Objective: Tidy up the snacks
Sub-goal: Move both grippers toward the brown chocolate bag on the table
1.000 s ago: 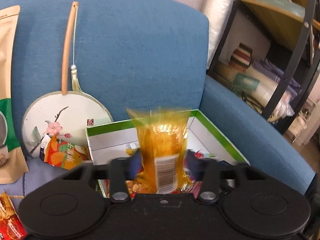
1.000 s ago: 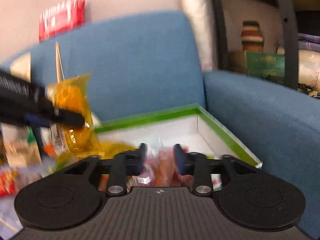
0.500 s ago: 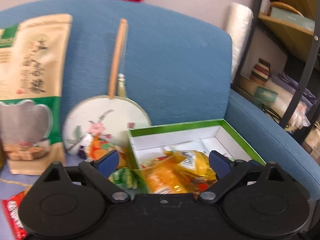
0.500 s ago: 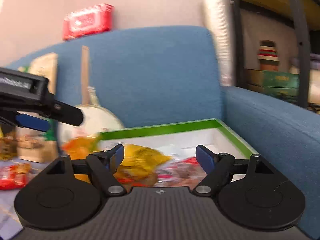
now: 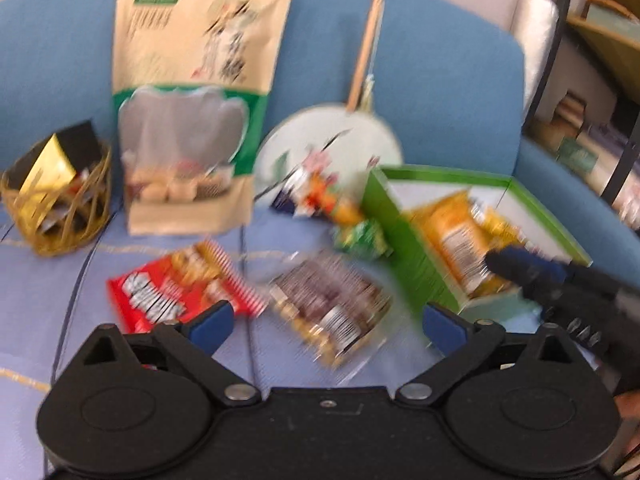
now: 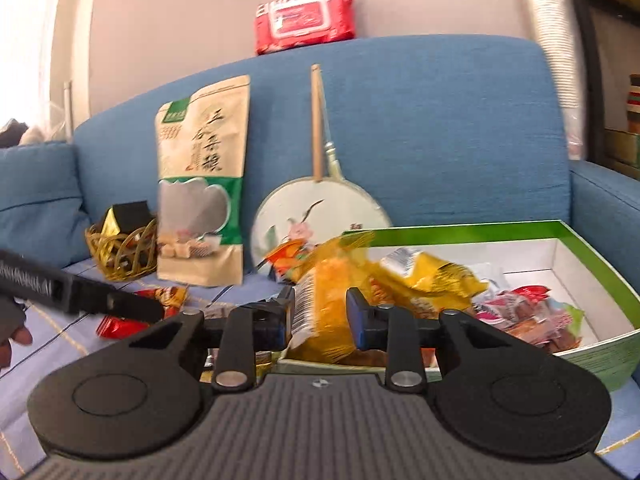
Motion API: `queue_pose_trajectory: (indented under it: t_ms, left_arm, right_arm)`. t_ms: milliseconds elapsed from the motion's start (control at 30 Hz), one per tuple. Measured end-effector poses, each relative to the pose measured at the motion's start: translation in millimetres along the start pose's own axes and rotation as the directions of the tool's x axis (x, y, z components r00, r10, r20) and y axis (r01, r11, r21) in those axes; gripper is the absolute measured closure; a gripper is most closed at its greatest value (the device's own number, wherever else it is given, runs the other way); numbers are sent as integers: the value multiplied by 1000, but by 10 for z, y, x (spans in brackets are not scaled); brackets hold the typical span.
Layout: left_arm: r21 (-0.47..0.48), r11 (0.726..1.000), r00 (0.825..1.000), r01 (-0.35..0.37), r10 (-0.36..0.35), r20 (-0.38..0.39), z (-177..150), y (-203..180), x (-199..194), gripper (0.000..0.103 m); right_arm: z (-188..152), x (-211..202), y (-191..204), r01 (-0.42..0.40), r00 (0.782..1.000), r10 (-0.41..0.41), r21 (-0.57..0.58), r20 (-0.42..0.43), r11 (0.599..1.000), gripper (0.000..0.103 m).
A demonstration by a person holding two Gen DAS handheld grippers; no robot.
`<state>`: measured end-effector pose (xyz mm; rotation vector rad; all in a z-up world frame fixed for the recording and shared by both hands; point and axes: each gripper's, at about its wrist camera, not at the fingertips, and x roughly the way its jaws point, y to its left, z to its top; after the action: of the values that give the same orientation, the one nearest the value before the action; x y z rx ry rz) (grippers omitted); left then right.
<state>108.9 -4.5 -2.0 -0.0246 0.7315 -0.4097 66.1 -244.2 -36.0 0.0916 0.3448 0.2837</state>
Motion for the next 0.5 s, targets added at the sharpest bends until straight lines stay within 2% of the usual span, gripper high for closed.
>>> queue_pose_trajectory:
  t_ms: [100, 200, 267, 333, 433, 500]
  left_arm:
    - [-15, 1000, 1000, 4, -4, 9, 59, 104, 49, 0]
    - [-6, 999, 999, 50, -50, -6, 240, 148, 241, 0]
    - [9, 999, 999, 49, -49, -22, 324, 165, 433, 0]
    - [-27, 997, 996, 67, -68, -57, 377, 212, 635, 0]
    - [-105, 988, 985, 115, -127, -120, 453, 284, 923, 0]
    - [-93, 992, 984, 79, -93, -154, 483, 289, 1077, 0]
  right_arm:
    - [-6, -12, 92, -29, 999, 29, -16, -17, 999, 52]
    - [-2, -33, 173, -9, 998, 4, -65, -65, 998, 50]
    - [10, -51, 134, -20, 997, 18, -31, -76, 999, 50]
    - [28, -75, 107, -40, 996, 39, -12, -82, 999, 49]
    - [24, -81, 118, -106, 986, 109, 25, -123, 994, 48]
    - [-8, -13, 129, -181, 964, 198, 110, -175, 977, 46]
